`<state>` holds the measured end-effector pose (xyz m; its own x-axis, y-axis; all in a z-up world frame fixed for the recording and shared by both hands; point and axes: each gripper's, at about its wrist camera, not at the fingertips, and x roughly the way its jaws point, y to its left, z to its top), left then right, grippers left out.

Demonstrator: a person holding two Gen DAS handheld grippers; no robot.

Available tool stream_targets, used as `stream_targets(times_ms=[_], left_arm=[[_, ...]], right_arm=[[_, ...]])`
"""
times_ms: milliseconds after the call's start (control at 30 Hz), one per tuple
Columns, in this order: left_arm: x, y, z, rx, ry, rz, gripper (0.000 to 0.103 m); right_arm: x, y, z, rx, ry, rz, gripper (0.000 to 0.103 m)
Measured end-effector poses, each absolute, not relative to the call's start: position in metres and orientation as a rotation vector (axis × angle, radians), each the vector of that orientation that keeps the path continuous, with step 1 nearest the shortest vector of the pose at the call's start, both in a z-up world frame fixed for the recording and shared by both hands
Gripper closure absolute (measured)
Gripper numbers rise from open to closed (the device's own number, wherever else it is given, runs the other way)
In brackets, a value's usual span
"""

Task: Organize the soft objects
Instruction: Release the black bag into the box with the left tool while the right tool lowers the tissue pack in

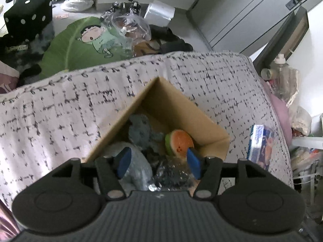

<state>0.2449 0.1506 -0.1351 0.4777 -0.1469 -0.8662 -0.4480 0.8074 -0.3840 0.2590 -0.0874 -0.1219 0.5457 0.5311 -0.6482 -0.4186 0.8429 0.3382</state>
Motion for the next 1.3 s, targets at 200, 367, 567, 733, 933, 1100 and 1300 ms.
stream_targets(times_ms=[200,367,567,733,933,1100,1300], left_arm=[[0.247,0.164,-0.130,-0.623,1.057,0.204,0.044],[0.247,0.170,-0.129,-0.640,1.057,0.202,0.044],[0.245,0.165,-0.125,-0.583,1.070,0.211,0.044],[0.236,0.159,-0.116,-0.574,1.090,0.203,0.030],[0.218,0.146,-0.099,-0.517,1.058,0.189,0.023],[0.202,0.129,-0.087,-0.444,1.032,0.171,0.015],[0.176,0.115,-0.071,-0.409,0.991,0.143,0.008]], right_arm=[[0.258,-0.067,-0.131,0.125,0.842,0.593,0.053],[0.254,-0.053,-0.133,0.117,0.856,0.658,0.050],[0.253,-0.067,-0.127,0.154,0.856,0.621,0.037],[0.244,-0.103,-0.124,0.252,0.866,0.574,0.037],[0.228,-0.129,-0.114,0.244,0.874,0.525,0.036],[0.208,-0.145,-0.110,0.249,0.895,0.502,0.031],[0.183,-0.159,-0.094,0.202,0.895,0.437,0.017]])
